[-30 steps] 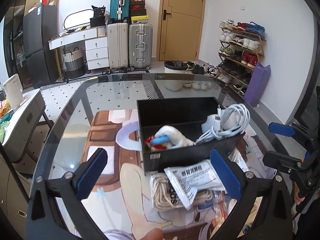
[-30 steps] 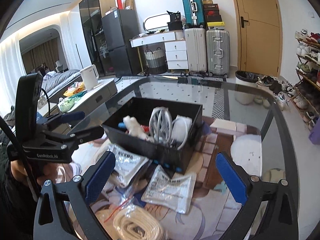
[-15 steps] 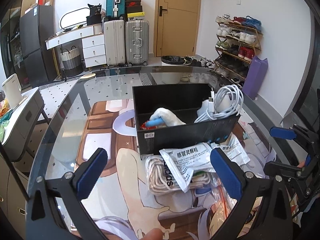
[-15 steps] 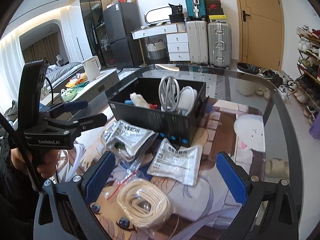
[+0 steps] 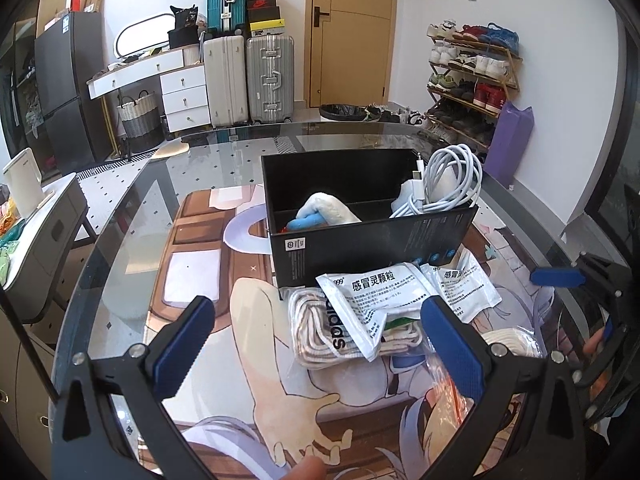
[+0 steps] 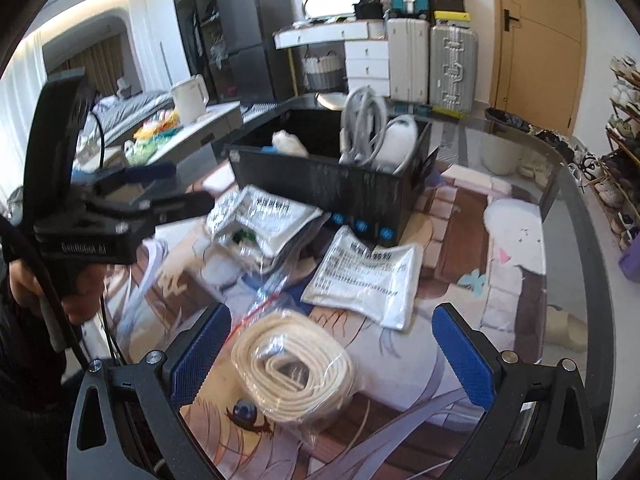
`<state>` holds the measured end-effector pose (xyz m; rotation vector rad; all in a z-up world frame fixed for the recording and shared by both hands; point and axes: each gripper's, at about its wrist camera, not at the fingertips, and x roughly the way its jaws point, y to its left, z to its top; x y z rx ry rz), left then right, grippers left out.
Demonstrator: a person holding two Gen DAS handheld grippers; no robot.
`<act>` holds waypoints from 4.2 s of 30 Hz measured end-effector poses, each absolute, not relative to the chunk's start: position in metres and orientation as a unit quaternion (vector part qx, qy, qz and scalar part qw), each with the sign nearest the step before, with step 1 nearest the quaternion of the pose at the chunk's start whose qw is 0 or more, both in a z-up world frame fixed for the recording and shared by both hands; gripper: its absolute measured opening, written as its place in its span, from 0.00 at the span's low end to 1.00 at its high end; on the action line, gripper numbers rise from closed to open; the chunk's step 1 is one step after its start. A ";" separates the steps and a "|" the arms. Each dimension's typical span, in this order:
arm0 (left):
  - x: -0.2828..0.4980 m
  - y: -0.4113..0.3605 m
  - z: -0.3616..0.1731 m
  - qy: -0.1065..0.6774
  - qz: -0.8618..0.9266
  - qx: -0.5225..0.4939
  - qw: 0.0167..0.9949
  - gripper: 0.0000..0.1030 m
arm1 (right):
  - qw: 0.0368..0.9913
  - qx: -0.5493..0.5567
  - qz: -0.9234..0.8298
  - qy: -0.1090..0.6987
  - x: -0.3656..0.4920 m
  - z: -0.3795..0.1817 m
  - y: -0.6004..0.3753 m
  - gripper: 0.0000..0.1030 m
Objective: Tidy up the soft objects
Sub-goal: 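Lower the right tool onto the bagged white rope coil and close on it, then lift the rope bag with the right tool while the left tool grasps the white medicine sachet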
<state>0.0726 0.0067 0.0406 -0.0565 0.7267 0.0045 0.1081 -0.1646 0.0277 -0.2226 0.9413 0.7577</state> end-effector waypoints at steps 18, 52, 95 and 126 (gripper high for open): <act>0.075 0.004 0.033 0.369 -0.008 -0.027 0.929 1.00 | 0.761 -0.183 0.404 0.474 0.083 -0.007 -0.144 0.99; 0.076 0.001 0.027 0.379 -0.009 -0.020 0.925 1.00 | 0.778 -0.180 0.402 0.447 0.082 -0.004 -0.138 0.57; 0.081 0.015 0.022 0.390 0.019 -0.038 0.920 1.00 | 0.843 -0.087 0.372 0.378 0.098 0.053 -0.179 0.43; 0.098 -0.016 0.022 0.414 -0.015 -0.058 0.909 1.00 | 0.854 -0.061 0.345 0.384 0.108 0.055 -0.199 0.43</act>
